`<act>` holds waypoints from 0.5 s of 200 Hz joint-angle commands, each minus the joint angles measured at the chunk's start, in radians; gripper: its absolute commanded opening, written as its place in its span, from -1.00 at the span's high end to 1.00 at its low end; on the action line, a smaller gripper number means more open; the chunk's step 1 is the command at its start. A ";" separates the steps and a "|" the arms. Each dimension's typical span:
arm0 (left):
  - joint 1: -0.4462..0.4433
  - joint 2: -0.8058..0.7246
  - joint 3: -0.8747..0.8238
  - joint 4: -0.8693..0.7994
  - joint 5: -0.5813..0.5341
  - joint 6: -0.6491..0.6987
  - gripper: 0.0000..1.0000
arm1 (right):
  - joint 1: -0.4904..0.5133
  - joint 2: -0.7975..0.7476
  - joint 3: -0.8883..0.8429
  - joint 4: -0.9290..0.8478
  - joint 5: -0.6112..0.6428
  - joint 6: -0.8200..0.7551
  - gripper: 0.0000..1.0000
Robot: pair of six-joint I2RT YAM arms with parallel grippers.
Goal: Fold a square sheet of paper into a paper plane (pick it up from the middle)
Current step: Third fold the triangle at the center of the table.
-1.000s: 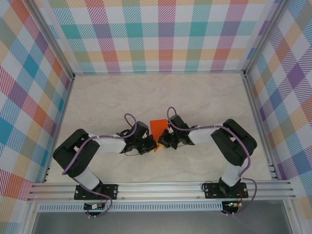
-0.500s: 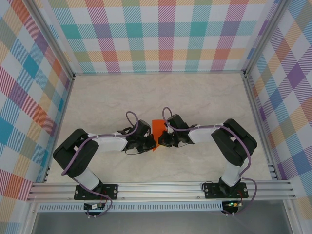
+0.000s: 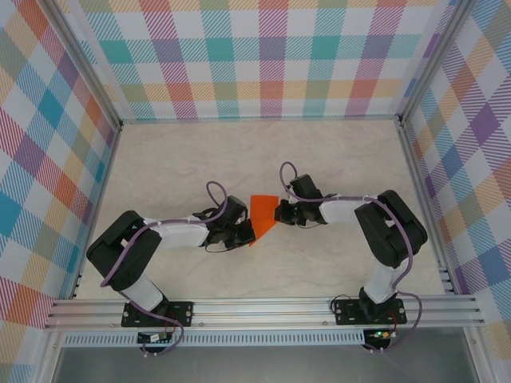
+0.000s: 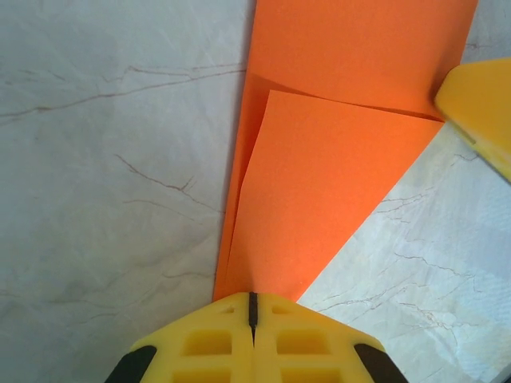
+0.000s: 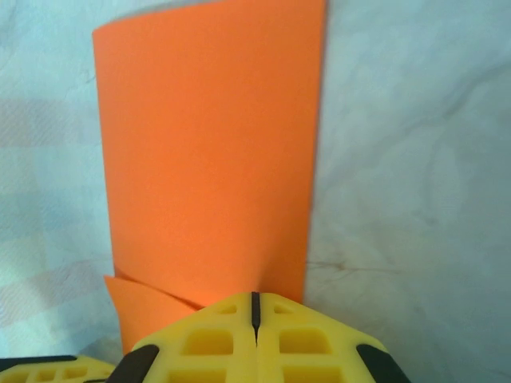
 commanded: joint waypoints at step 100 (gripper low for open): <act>-0.001 0.010 -0.014 -0.168 -0.071 0.026 1.00 | 0.112 0.027 0.049 -0.039 -0.061 0.036 1.00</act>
